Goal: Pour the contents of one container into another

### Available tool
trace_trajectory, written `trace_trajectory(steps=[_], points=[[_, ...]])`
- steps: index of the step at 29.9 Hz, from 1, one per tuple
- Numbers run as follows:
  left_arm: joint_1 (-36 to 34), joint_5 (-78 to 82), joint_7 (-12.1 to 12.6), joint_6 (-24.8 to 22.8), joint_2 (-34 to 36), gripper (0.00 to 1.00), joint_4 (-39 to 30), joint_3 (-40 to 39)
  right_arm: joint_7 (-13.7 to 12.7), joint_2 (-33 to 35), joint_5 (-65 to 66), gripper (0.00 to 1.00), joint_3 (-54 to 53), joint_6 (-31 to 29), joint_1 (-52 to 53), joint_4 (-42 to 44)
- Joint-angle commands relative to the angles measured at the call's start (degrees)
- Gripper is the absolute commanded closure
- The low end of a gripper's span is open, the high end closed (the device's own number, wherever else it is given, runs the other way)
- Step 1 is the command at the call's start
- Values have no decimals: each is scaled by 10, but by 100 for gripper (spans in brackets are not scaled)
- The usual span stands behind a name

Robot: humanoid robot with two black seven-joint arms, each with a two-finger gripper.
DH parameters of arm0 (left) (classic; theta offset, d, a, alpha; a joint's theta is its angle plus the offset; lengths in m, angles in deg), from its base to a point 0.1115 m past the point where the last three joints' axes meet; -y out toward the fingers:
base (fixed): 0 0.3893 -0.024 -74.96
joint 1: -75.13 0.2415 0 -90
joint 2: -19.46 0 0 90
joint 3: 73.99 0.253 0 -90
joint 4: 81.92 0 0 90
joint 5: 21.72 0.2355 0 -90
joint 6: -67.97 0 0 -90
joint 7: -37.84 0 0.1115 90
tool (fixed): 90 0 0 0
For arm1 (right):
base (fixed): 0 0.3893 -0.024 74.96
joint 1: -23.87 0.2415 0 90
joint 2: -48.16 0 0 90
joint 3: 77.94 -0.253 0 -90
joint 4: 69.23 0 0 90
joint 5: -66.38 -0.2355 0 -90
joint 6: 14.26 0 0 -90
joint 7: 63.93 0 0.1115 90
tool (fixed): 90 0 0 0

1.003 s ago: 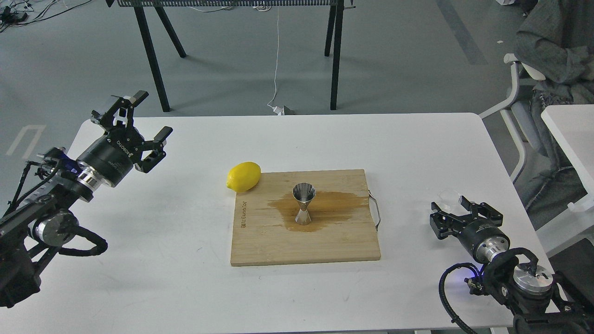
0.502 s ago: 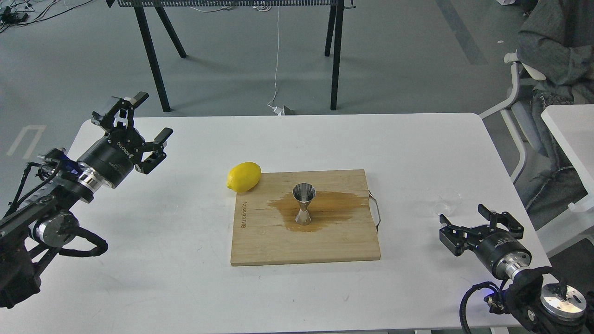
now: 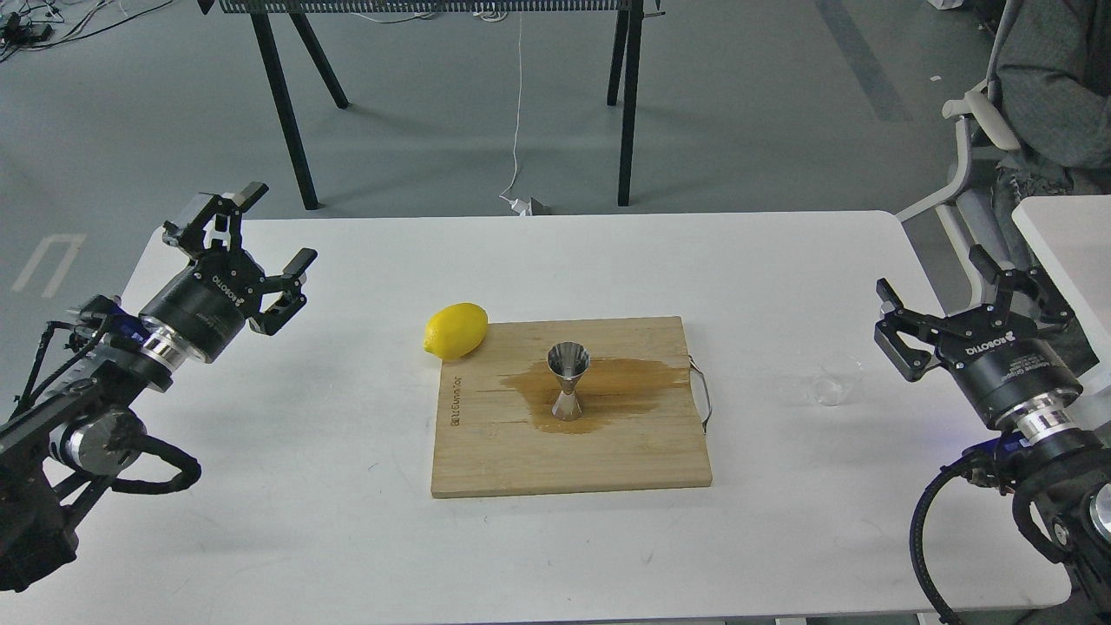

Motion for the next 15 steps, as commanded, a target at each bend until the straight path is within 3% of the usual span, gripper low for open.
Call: trace_trajectory(steps=[1, 6, 15], points=[[7, -20, 0, 0, 1, 1, 0, -6, -1, -6, 39, 3, 3, -20, 84, 55], [10, -21, 0, 0, 1, 1, 0, -12, -1, -16, 39, 3, 26, -60, 174, 148], [9, -22, 0, 0, -3, 1, 0, -13, 1, -52, 40, 3, 29, -74, 187, 160]])
